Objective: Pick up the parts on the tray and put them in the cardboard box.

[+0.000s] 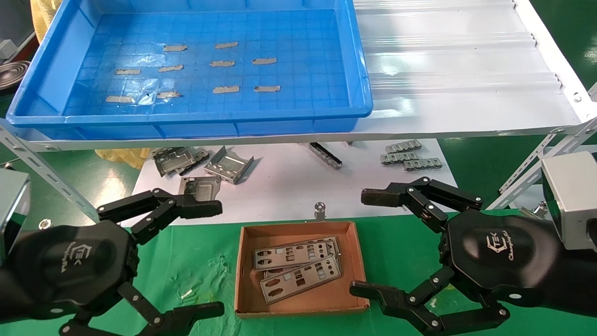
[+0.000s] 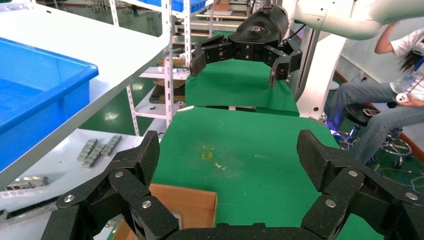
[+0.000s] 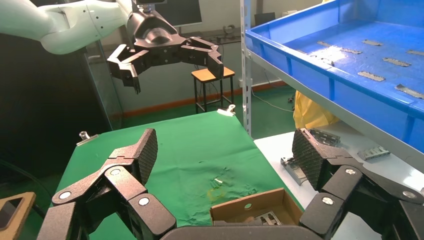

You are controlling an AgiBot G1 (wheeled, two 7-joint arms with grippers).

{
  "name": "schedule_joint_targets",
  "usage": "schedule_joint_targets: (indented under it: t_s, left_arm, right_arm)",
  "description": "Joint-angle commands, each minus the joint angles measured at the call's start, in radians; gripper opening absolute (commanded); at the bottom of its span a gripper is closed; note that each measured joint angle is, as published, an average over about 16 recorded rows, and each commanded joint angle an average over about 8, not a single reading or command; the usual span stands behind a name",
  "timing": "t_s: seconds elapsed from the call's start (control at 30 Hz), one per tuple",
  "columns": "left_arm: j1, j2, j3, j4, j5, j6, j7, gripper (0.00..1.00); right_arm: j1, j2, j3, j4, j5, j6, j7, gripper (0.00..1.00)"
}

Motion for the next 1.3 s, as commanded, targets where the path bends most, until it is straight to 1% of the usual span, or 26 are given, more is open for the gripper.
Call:
schedule_joint_targets:
  t_s: [0.03, 1.3]
  left_arm:
    - [0.000, 0.000, 0.000, 0.000, 0.000, 0.000, 0.000, 1.00]
    - [0.000, 0.000, 0.000, 0.000, 0.000, 0.000, 0.000, 1.00]
  right_arm:
    - [0.000, 0.000, 0.000, 0.000, 0.000, 0.000, 0.000, 1.00]
    - [0.000, 0.000, 0.000, 0.000, 0.000, 0.000, 0.000, 1.00]
